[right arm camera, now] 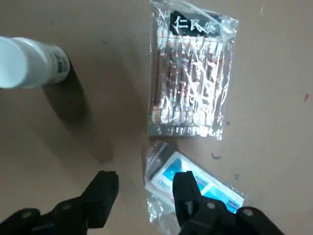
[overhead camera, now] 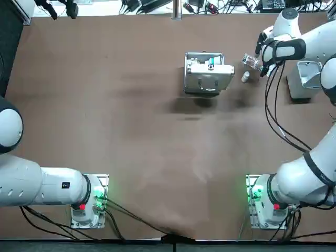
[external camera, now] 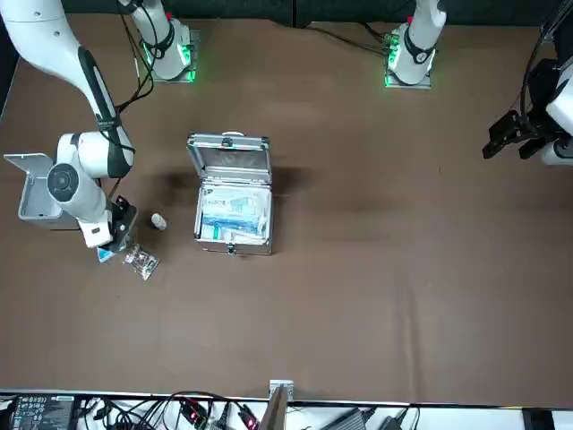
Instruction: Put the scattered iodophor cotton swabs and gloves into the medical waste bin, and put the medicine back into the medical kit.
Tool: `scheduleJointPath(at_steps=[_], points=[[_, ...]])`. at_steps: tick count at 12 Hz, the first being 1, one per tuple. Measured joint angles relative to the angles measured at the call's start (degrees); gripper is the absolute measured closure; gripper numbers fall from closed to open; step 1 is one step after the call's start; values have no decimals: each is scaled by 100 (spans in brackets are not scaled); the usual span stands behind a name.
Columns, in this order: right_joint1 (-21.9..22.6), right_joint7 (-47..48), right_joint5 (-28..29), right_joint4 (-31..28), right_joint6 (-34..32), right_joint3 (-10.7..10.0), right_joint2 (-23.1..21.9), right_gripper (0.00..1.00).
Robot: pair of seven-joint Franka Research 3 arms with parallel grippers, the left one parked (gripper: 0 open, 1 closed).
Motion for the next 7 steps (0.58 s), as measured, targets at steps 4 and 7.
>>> scheduleJointPath(at_steps=[4, 7], points=[[-3, -6, -288, -4, 315, 0, 200, 35], [-39, -6, -430, -5, 390, 0, 273, 42]])
